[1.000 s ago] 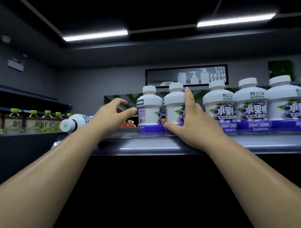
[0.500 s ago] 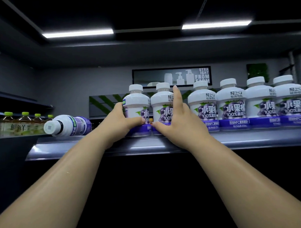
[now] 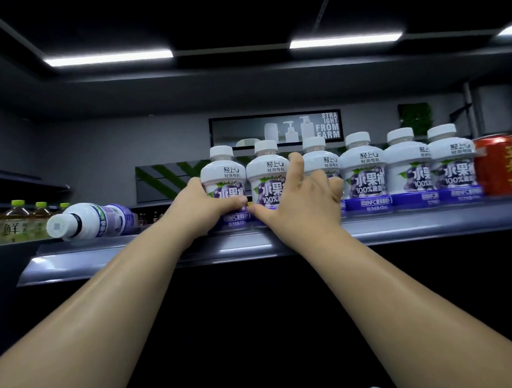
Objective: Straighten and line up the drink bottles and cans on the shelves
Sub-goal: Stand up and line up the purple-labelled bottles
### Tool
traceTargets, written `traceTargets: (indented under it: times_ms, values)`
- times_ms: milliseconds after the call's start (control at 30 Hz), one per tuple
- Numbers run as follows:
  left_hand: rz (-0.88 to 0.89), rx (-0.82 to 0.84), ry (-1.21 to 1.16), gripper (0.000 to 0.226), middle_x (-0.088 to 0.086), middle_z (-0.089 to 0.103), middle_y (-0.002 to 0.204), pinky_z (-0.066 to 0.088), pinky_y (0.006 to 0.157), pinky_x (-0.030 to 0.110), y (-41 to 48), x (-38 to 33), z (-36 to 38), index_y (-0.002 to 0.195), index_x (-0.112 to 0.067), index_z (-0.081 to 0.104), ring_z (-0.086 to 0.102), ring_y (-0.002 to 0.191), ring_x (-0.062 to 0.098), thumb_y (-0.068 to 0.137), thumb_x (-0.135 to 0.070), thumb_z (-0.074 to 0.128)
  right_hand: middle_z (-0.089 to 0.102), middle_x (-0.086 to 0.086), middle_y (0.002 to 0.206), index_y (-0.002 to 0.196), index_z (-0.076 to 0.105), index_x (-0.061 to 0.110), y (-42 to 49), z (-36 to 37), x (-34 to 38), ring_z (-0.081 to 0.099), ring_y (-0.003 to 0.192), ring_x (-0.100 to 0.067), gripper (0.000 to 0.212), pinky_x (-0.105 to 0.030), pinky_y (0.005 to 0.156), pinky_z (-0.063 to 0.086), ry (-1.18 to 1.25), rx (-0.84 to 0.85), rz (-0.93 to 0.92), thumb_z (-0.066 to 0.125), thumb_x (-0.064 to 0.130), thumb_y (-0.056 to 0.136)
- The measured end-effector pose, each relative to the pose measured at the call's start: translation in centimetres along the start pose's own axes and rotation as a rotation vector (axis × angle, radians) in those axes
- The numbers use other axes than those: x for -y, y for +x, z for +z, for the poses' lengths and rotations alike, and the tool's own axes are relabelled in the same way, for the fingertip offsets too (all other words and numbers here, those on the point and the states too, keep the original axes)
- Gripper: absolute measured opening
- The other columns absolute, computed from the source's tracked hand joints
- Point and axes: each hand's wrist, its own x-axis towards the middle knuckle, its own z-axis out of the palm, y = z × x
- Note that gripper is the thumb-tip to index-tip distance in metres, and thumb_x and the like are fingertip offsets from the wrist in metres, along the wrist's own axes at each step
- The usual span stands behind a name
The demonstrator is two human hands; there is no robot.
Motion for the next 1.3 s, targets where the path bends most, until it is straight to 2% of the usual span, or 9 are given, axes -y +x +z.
traceTargets:
  times_ms: [167, 333, 500, 700, 833, 1000, 1067, 1167, 1300]
  values:
    - [0.036, -0.051, 0.34, 0.082, -0.009, 0.064, 0.109, 0.05, 0.09, 0.043, -1.1, 0.7, 0.5, 0.114, -0.035, 0.042, 0.061, 0.101, 0.022, 0.055, -0.091, 0.054, 0.063, -0.004, 0.108, 0.147, 0.009, 0.014, -0.9, 0.4, -1.0, 0.045, 0.112, -0.028, 0.105, -0.044, 0.082, 0.019, 0.063, -0.086, 0.0, 0.05, 0.081, 0.078]
    - [0.09, -0.114, 0.446, 0.087, -0.006, 0.066, 0.108, 0.051, 0.084, 0.043, -1.5, 1.1, 0.6, 0.116, -0.036, 0.043, 0.061, 0.102, 0.023, 0.054, -0.096, 0.045, 0.044, 0.003, 0.091, 0.144, 0.017, 0.019, -1.1, 0.7, -1.1, 0.042, 0.106, -0.025, 0.102, -0.039, 0.072, 0.009, 0.108, -0.118, 0.035, 0.056, 0.081, 0.074]
    - [0.155, -0.182, 0.527, 0.078, -0.001, 0.067, 0.111, 0.051, 0.083, 0.045, -2.0, 0.9, 0.7, 0.119, -0.028, 0.045, 0.061, 0.104, 0.027, 0.069, -0.088, 0.047, 0.06, -0.001, 0.113, 0.141, 0.025, 0.022, -1.1, 0.9, -1.3, 0.039, 0.109, -0.027, 0.094, -0.041, 0.075, 0.012, 0.158, -0.104, 0.036, 0.058, 0.079, 0.073]
    - [0.176, -0.204, 0.578, 0.074, 0.001, 0.067, 0.111, 0.05, 0.08, 0.043, -2.3, 0.7, 0.9, 0.124, -0.028, 0.044, 0.061, 0.105, 0.029, 0.075, -0.083, 0.044, 0.032, -0.006, 0.126, 0.144, 0.022, 0.027, -1.0, 1.1, -1.5, 0.028, 0.111, -0.026, 0.093, -0.041, 0.088, 0.014, 0.095, -0.12, -0.005, 0.056, 0.078, 0.075]
    - [0.163, -0.227, 0.707, 0.087, 0.004, 0.069, 0.107, 0.05, 0.077, 0.04, -2.9, 0.7, 1.2, 0.141, -0.025, 0.033, 0.063, 0.099, 0.03, 0.077, -0.085, 0.031, 0.025, -0.01, 0.147, 0.148, 0.025, 0.031, -1.2, 1.1, -1.9, 0.019, 0.132, -0.03, 0.082, -0.045, 0.103, 0.009, 0.17, -0.122, -0.086, 0.058, 0.065, 0.081]
    - [0.229, -0.26, 0.873, 0.104, 0.01, 0.058, 0.134, 0.045, 0.093, 0.043, -4.7, 1.1, 1.5, 0.155, -0.008, 0.019, 0.055, 0.118, 0.03, 0.081, -0.082, 0.019, 0.015, -0.013, 0.162, 0.153, 0.025, 0.035, -1.9, 0.9, -2.0, 0.006, 0.146, -0.032, 0.078, -0.049, 0.109, 0.004, 0.11, -0.07, -0.303, 0.049, 0.064, 0.084]
    - [0.25, -0.197, 0.901, 0.104, 0.01, 0.041, 0.152, 0.032, 0.11, 0.043, -6.6, 1.6, 1.3, 0.157, -0.012, 0.018, 0.04, 0.136, 0.028, 0.079, -0.081, 0.012, 0.014, -0.014, 0.163, 0.154, 0.026, 0.035, -2.6, 0.8, -1.7, 0.006, 0.149, -0.033, 0.08, -0.053, 0.113, 0.008, 0.088, -0.036, -0.393, 0.042, 0.067, 0.083]
    - [0.263, -0.143, 0.872, 0.097, 0.013, 0.03, 0.158, 0.015, 0.117, 0.041, -9.6, 2.3, 0.3, 0.156, -0.022, 0.022, 0.025, 0.145, 0.03, 0.078, -0.078, 0.015, 0.015, -0.014, 0.164, 0.155, 0.026, 0.034, -4.1, 0.6, -1.1, 0.006, 0.151, -0.034, 0.082, -0.053, 0.115, 0.004, 0.082, 0.007, -0.44, 0.043, 0.066, 0.082]
    - [0.227, -0.152, 0.844, 0.087, 0.007, 0.04, 0.15, 0.029, 0.112, 0.043, -11.2, 2.6, -3.1, 0.15, -0.025, 0.036, 0.036, 0.138, 0.028, 0.078, -0.073, 0.029, 0.013, -0.013, 0.165, 0.155, 0.025, 0.034, -5.7, -0.1, 1.6, 0.005, 0.15, -0.033, 0.079, -0.05, 0.114, -0.001, 0.138, 0.067, -0.496, 0.044, 0.061, 0.084]
